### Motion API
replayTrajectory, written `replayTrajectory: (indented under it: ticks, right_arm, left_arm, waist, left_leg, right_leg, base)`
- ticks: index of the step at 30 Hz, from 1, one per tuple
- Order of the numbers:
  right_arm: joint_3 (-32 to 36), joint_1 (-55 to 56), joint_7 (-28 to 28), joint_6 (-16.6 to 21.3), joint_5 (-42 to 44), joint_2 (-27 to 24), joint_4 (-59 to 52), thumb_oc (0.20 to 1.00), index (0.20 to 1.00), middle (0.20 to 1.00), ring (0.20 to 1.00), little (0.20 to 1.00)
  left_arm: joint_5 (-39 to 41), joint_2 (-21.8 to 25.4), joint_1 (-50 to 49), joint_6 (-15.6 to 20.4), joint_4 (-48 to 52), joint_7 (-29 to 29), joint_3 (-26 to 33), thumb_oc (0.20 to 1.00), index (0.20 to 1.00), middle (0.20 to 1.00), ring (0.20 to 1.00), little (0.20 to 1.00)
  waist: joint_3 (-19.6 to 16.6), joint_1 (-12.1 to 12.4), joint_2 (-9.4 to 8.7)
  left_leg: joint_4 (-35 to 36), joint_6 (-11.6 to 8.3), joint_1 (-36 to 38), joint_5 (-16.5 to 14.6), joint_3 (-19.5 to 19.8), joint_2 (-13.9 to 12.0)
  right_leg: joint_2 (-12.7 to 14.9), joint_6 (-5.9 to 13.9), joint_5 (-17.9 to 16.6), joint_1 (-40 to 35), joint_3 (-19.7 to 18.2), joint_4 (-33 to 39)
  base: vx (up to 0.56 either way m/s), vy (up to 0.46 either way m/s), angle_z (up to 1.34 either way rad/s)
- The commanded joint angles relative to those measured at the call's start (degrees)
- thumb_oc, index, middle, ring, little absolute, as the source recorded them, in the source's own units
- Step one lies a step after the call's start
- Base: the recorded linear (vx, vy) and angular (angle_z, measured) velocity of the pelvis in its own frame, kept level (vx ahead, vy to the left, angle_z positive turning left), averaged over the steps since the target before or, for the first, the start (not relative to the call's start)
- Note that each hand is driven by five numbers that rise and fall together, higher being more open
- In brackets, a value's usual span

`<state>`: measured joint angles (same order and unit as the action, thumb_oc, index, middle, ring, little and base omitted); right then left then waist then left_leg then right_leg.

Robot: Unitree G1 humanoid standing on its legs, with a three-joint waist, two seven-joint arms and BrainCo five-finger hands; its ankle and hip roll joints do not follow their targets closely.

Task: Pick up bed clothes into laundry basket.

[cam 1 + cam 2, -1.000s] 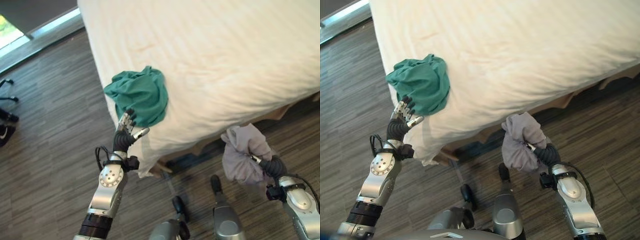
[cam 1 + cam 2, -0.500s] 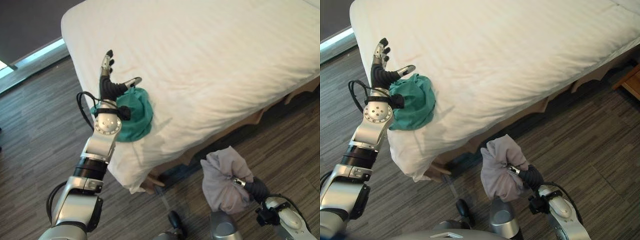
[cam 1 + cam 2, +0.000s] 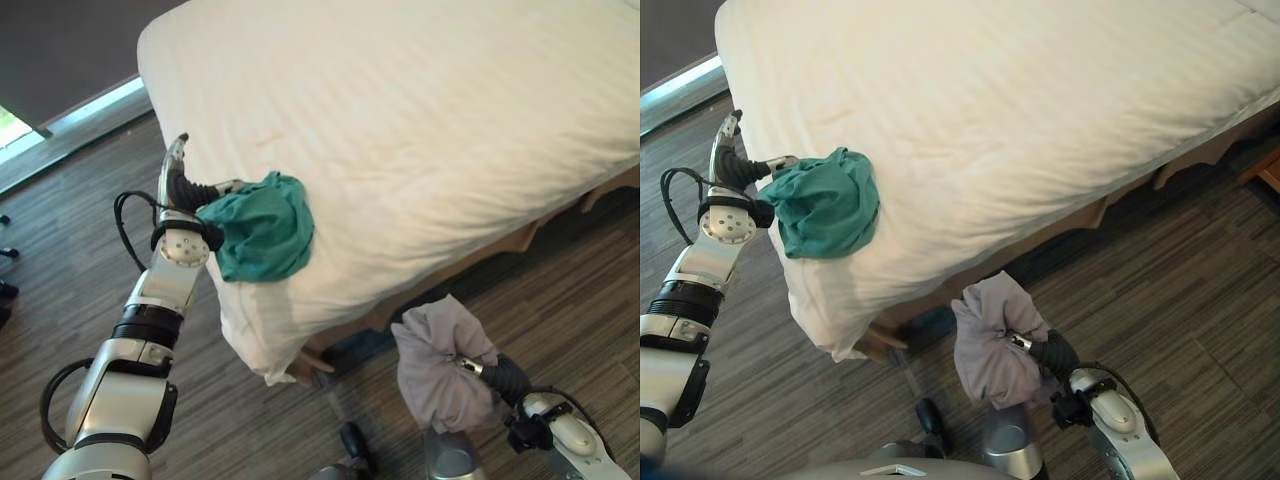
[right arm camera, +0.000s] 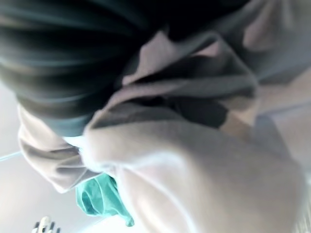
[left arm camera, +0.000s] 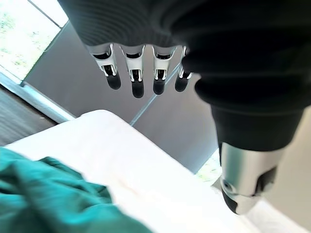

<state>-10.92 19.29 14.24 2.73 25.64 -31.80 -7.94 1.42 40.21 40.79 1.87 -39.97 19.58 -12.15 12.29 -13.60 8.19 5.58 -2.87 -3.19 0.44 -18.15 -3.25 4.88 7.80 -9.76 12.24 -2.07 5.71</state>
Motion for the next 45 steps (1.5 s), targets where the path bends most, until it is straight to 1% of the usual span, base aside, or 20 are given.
replayTrajectory:
  ticks: [1, 6, 7, 9, 10, 12, 17, 18, 22, 23, 25, 29, 31, 33, 34, 37, 38, 40, 42, 45]
  right_arm:
    - [0.05, -2.4, 0.89, 3.2, 2.25, -0.64, -3.3, 0.2, 0.2, 0.2, 0.2, 0.2]
    - [-1.01, -4.21, 0.16, 3.54, 3.27, -1.02, -3.03, 0.2, 0.2, 0.2, 0.2, 0.2]
    - [-1.48, -4.75, 0.17, 3.82, 3.78, -1.27, -2.91, 0.2, 0.2, 0.2, 0.2, 0.2]
    - [-1.77, -4.97, 0.2, 3.89, 4.07, -1.33, -2.86, 0.2, 0.2, 0.2, 0.2, 0.2]
    - [-2.45, -5.17, -0.04, 4.02, 4.6, -1.5, -2.81, 0.2, 0.2, 0.2, 0.2, 0.2]
    - [-2.6, -5.01, -0.31, 4.28, 5.07, -1.41, -3.03, 0.2, 0.2, 0.2, 0.2, 0.2]
    - [-2.81, -4.73, -1.23, 4.46, 4.4, -1.05, -2.7, 0.2, 0.2, 0.2, 0.2, 0.2]
    - [-2.68, -4.33, -1.46, 4.55, 4.35, -0.7, -2.66, 0.2, 0.2, 0.2, 0.2, 0.2]
    - [-2.49, -3.68, -1.25, 4.76, 4.33, -0.73, -2.49, 0.2, 0.2, 0.2, 0.2, 0.2]
    - [-2.38, -3.56, -1.2, 4.89, 3.99, -0.83, -2.4, 0.2, 0.2, 0.2, 0.2, 0.2]
    - [-2.3, -3.72, -1.22, 5.1, 3.68, -1.13, -2.17, 0.2, 0.2, 0.2, 0.2, 0.2]
    - [-0.95, -3.64, -1.42, 5.71, 3.11, -1.9, -2.19, 0.2, 0.2, 0.2, 0.2, 0.2]
    - [1.72, -3.22, -2.55, 6.17, 2.18, -1.71, -1.69, 0.2, 0.2, 0.2, 0.2, 0.2]
    - [2.41, -3.26, -2.9, 6.12, 1.76, -1.66, -0.8, 0.2, 0.2, 0.2, 0.2, 0.2]
    - [4.55, -3.47, -3.86, 5.86, 1.63, -1.24, 0.59, 0.2, 0.2, 0.2, 0.2, 0.2]
    - [9.29, -1.64, -4.3, 6.28, 2.48, -0.09, 0.32, 0.2, 0.2, 0.2, 0.2, 0.2]
    - [9.24, -1.6, -4.3, 6.25, 2.49, -0.13, 0.25, 0.2, 0.2, 0.2, 0.2, 0.2]
    - [11.97, -1.12, -4.37, 6.34, 2.81, 1.43, 1.35, 0.2, 0.2, 0.2, 0.2, 0.2]
    - [14.46, -0.79, -4.33, 6.25, 3.23, 3.37, 2.05, 0.2, 0.2, 0.2, 0.2, 0.2]
    - [14.37, -1.25, -4.5, 6.32, 3.42, 3.92, 3.0, 0.2, 0.2, 0.2, 0.2, 0.2]
  left_arm:
    - [-0.25, 3.53, 10.74, 0.71, -6.81, -0.82, -0.94, 1.0, 1.0, 1.0, 1.0, 1.0]
    - [-0.08, 2.85, 13.93, 0.56, -11.95, -2.55, -3.6, 1.0, 1.0, 1.0, 1.0, 1.0]
    - [-1.02, 3.22, 17.03, 0.06, -17.81, -3.37, -5.75, 1.0, 1.0, 1.0, 1.0, 1.0]
    - [-1.64, 3.26, 18.59, -0.27, -20.6, -4.08, -6.88, 1.0, 1.0, 1.0, 1.0, 1.0]
    - [-0.45, 2.22, 21.26, -0.45, -25.22, -5.55, -7.69, 1.0, 1.0, 1.0, 1.0, 1.0]
    - [1.94, 1.42, 21.32, -0.03, -27.39, -6.76, -7.28, 1.0, 1.0, 1.0, 1.0, 1.0]
    - [3.55, -1.02, 20.14, 0.37, -28.25, -6.99, -6.24, 1.0, 1.0, 1.0, 1.0, 1.0]
    - [6.67, -2.81, 18.55, 1.02, -27.4, -7.71, -5.09, 1.0, 1.0, 1.0, 1.0, 1.0]
    - [7.39, -3.6, 16.91, 1.81, -26.19, -8.66, -5.53, 1.0, 1.0, 1.0, 1.0, 1.0]
    - [6.89, -3.65, 16.11, 2.25, -24.99, -8.94, -5.97, 0.912, 0.912, 0.912, 0.912, 0.912]
    - [8.02, -4.21, 14.31, 3.08, -21.2, -8.97, -6.02, 0.2, 0.2, 0.2, 0.2, 0.2]
    - [12.6, -3.95, 6.2, 6.32, -4.93, -9.65, -4.66, 0.2, 0.2, 0.2, 0.2, 0.2]
    - [15.45, -3.61, -4.24, 8.64, 10.88, -10.32, -2.6, 0.2, 0.2, 0.2, 0.2, 0.2]
    - [15.85, -3.57, -7.76, 8.91, 14.6, -10.65, -1.32, 0.2, 0.2, 0.2, 0.2, 0.2]
    - [16.7, -4.43, -14.56, 10.0, 21.29, -11.92, 0.6, 0.2, 0.2, 0.2, 0.2, 0.2]
    - [19.32, -6.39, -26.15, 10.34, 28.95, -15.66, 4.45, 0.2, 0.2, 0.2, 0.2, 0.2]
    - [19.3, -6.39, -26.33, 10.27, 29.09, -15.67, 4.57, 0.2, 0.2, 0.2, 0.2, 0.2]
    - [19.7, -7.78, -32.92, 9.86, 33.63, -18.1, 6.26, 0.2, 0.2, 0.2, 0.2, 0.2]
    - [20.43, -10.28, -42.7, 9.04, 38.61, -21.14, 8.6, 0.2, 0.2, 0.2, 0.2, 0.2]
    - [21.52, -12.19, -46.36, 8.57, 39.73, -22.33, 8.69, 0.2, 0.2, 0.2, 0.2, 0.2]
  waist:
    - [2.89, -0.23, -1.64]
    - [5.09, -1.0, -1.98]
    - [6.08, -1.61, -2.23]
    - [6.68, -1.93, -2.37]
    - [8.44, -3.31, -2.59]
    - [9.78, -4.03, -2.66]
    - [11.22, -4.65, -2.09]
    - [11.37, -4.83, -1.95]
    - [11.26, -4.96, -1.79]
    - [11.16, -5.01, -1.7]
    - [10.95, -4.86, -1.47]
    - [9.71, -3.86, -0.7]
    - [8.18, -2.79, -0.21]
    - [7.38, -2.45, -0.11]
    - [5.71, -1.6, -0.07]
    - [2.85, -1.28, -0.8]
    - [2.7, -1.28, -0.77]
    - [0.26, -0.56, -1.27]
    - [-2.77, 0.75, -2.57]
    - [-4.53, 1.42, -3.53]
  left_leg:
    - [-0.58, -2.81, 1.71, 3.05, 0.26, 0.68]
    - [-0.58, -2.91, 0.23, 3.56, -0.44, 0.33]
    - [-0.58, -3.01, -0.82, 3.94, -1.18, 0.16]
    - [-0.58, -3.03, -1.45, 4.16, -1.47, 0.02]
    - [-0.58, -3.09, -2.66, 4.39, -2.08, -0.03]
    - [-0.58, -3.21, -3.83, 4.65, -2.66, -0.07]
    - [-0.58, -3.27, -4.82, 4.48, -3.43, 0.09]
    - [-0.58, -3.22, -4.87, 4.35, -3.64, 0.2]
    - [-0.58, -3.15, -4.22, 4.15, -4.01, 0.23]
    - [-0.58, -3.14, -4.0, 4.08, -4.05, 0.25]
    - [-0.58, -3.07, -3.63, 3.94, -3.89, 0.31]
    - [-0.58, -2.94, -2.8, 3.9, -2.82, 0.52]
    - [-0.58, -2.7, -1.41, 3.5, -1.42, 0.81]
    - [-0.58, -2.62, -1.04, 3.61, -1.15, 0.88]
    - [-0.58, -2.55, 0.01, 3.41, -0.57, 0.92]
    - [-0.58, -2.1, 3.11, 2.56, 0.49, 1.05]
    - [-0.58, -2.13, 2.92, 2.73, 0.44, 0.99]
    - [-0.58, -1.91, 4.73, 2.29, 0.6, 0.86]
    - [-0.58, -1.58, 6.65, 1.82, 0.91, 0.38]
    - [-0.58, -1.32, 7.76, 1.48, 0.9, 0.08]
  right_leg:
    - [0.15, 0.55, 6.58, -6.43, -0.67, -2.63]
    - [-0.21, 0.78, 5.68, -3.99, -1.5, -2.65]
    - [-0.47, 0.81, 5.2, -2.61, -2.1, -2.75]
    - [-0.6, 0.86, 4.92, -1.7, -2.31, -2.87]
    - [-0.75, 0.94, 4.24, 0.06, -3.07, -2.94]
    - [-0.73, 1.11, 3.73, 1.43, -3.58, -2.82]
    - [-0.65, 1.34, 3.4, 2.9, -4.43, -2.81]
    - [-0.66, 1.36, 3.42, 3.19, -4.82, -3.0]
    - [-0.61, 1.25, 3.71, 3.12, -5.04, -3.38]
    - [-0.57, 1.29, 3.8, 3.03, -5.07, -3.52]
    - [-0.41, 1.24, 3.93, 2.71, -4.96, -3.65]
    - [-0.1, 0.98, 4.03, 1.59, -4.05, -3.78]
    - [0.54, 0.86, 4.75, -0.31, -2.83, -4.12]
    - [0.55, 0.74, 4.75, -0.8, -2.55, -4.25]
    - [0.69, 0.61, 5.28, -1.95, -1.81, -4.87]
    - [0.4, 0.22, 6.97, -5.42, -0.81, -6.01]
    - [0.34, 0.16, 6.74, -5.25, -0.86, -5.92]
    - [0.24, -0.09, 7.13, -7.17, -0.59, -6.09]
    - [-0.3, -0.42, 7.54, -9.39, -0.55, -5.57]
    - [-0.6, -0.5, 7.79, -10.37, -0.7, -5.47]
  base:
    - [0.0, 0.0, 0.0]
    - [-0.05, -0.008, -0.05]
    - [-0.06, -0.009, -0.21]
    - [-0.06, 0.001, -0.19]
    - [-0.06, 0.019, -0.09]
    - [-0.05, 0.027, -0.14]
    - [-0.02, 0.035, -0.13]
    - [-0.01, 0.024, -0.08]
    - [0.0, 0.006, -0.01]
    - [0.0, 0.0, 0.0]
    - [0.0, 0.0, 0.0]
    - [-0.01, 0.002, 0.03]
    - [-0.01, 0.001, 0.09]
    - [0.01, 0.009, 0.18]
    - [0.04, 0.014, 0.19]
    - [0.06, 0.002, 0.25]
    - [0.08, 0.005, 0.29]
    - [0.09, -0.003, 0.14]
    - [0.08, -0.025, 0.0]
    - [0.04, -0.021, -0.04]
